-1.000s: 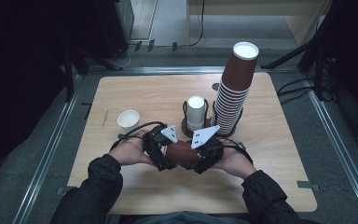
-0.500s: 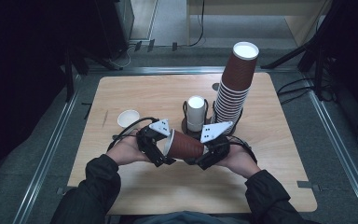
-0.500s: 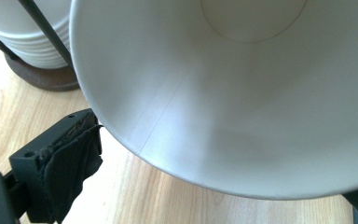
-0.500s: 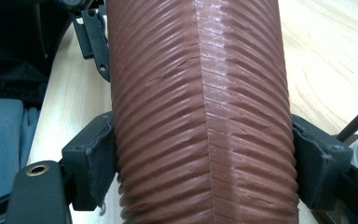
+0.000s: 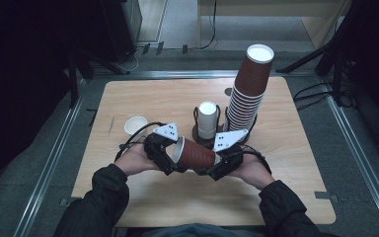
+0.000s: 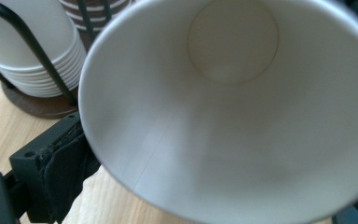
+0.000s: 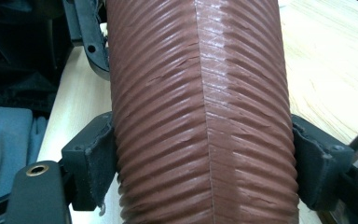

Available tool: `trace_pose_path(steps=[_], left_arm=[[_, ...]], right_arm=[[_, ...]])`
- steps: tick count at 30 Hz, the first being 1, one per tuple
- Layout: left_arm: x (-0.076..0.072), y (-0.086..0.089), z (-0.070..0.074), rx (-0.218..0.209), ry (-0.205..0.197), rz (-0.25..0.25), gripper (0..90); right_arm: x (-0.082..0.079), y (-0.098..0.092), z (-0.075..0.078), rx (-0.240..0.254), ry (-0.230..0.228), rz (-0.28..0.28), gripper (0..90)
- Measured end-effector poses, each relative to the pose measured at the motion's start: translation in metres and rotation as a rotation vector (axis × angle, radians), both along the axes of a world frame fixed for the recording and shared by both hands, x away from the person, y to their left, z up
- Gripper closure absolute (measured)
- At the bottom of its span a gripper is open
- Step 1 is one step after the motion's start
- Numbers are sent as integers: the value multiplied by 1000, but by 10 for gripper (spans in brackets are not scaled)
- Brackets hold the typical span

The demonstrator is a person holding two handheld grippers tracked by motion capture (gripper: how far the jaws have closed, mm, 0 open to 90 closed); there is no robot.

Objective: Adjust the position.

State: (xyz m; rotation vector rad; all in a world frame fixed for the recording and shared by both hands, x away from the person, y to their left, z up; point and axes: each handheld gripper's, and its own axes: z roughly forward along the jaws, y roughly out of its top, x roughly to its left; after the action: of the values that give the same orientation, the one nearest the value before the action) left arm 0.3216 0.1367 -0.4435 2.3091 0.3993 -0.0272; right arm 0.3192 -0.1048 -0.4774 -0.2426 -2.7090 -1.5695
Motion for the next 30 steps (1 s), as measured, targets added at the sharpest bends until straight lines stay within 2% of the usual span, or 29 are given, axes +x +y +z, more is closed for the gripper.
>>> trace_pose_path(steps=[7, 9, 13, 16, 21, 30], left_arm=[[1, 2, 0, -17, 25, -12, 50], [0, 2, 0, -24, 13, -12, 56], [0, 2, 1, -27, 16, -10, 61], [2, 3, 2, -14, 18, -9, 61], [4, 7, 2, -2, 25, 11, 81], [7, 8, 5, 19, 12, 42, 101]], right_arm=[[0, 1, 0, 0, 5, 1, 202], [0, 1, 1, -1, 2, 0, 202], [0, 0, 2, -3, 5, -3, 199], [-2, 1, 3, -36, -4, -14, 183], [-1, 5, -1, -100, 31, -35, 140], [3, 2, -3, -111, 25, -69, 143]])
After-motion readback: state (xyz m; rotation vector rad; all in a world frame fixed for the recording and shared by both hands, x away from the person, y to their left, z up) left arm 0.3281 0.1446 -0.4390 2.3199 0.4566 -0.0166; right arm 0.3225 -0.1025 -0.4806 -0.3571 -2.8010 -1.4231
